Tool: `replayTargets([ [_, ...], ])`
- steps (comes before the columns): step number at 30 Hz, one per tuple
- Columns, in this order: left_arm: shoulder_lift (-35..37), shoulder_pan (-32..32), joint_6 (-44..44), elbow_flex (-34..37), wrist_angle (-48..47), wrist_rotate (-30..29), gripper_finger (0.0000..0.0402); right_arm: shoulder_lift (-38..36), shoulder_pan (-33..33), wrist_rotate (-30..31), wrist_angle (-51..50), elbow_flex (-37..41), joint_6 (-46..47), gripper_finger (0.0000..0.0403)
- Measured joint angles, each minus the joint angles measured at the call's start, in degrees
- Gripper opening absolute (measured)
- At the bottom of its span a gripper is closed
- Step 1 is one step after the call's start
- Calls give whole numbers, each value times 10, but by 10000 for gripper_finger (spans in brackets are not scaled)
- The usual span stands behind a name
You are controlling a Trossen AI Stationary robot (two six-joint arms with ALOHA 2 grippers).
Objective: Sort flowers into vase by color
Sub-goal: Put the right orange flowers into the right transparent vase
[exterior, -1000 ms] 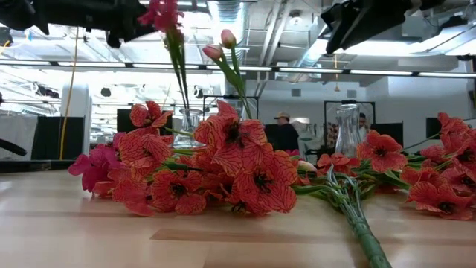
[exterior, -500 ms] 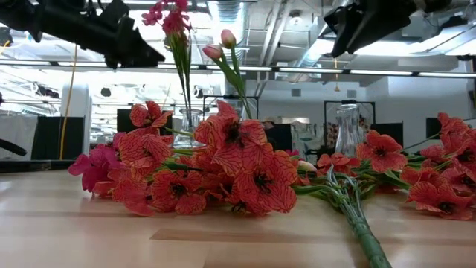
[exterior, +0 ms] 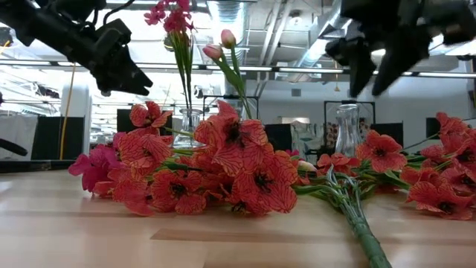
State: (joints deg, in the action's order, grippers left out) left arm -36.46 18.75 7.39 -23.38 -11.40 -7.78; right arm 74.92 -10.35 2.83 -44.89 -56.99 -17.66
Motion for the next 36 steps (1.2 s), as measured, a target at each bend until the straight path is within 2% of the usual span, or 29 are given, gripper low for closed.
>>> replayTargets([
  [10,-23,-37,10,0,6,-23,258,139,-9,-1,-1,0,-158,178],
  [16,-47,-40,10,0,7,-24,258,193,-9,1,1,0,-223,178],
  [24,-89,-40,11,0,21,-23,258,218,-9,72,5,-4,-249,178],
  [29,-119,-40,10,0,24,-23,258,218,-16,77,6,-4,-307,178],
  [36,-155,-40,10,0,24,-23,258,243,-16,76,-6,-5,-309,167],
])
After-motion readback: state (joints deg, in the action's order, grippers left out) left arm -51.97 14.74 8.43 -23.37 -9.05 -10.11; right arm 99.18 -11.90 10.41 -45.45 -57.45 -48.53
